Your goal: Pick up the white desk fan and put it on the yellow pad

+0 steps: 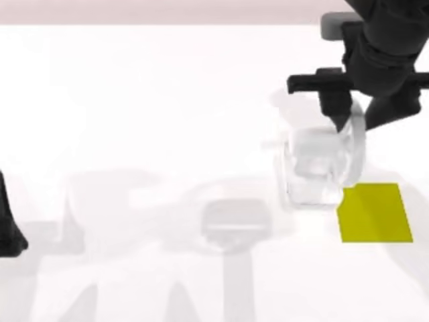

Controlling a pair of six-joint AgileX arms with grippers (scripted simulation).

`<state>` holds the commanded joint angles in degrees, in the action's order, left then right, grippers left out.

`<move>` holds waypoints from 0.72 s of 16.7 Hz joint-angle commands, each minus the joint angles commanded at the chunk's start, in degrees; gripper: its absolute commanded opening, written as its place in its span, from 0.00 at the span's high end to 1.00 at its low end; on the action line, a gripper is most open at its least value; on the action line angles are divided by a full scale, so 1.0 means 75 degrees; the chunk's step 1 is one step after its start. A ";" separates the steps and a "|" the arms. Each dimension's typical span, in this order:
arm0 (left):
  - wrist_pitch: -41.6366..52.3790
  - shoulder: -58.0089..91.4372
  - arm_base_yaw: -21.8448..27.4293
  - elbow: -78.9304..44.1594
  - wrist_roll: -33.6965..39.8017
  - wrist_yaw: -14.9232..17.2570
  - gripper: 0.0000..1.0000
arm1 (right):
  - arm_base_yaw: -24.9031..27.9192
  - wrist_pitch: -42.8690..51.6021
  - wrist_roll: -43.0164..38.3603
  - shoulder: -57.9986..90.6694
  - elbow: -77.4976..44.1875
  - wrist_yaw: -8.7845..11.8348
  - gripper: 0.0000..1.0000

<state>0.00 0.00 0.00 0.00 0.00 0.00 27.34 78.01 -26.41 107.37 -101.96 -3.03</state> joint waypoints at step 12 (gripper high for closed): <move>0.0000 0.0000 0.0000 0.0000 0.0000 0.0000 0.00 | -0.1103 0.0142 -0.9571 -0.0909 0.1326 0.0427 1.00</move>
<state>0.00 0.00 0.00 0.00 0.00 0.00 19.07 79.07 -98.19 100.56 -92.02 0.17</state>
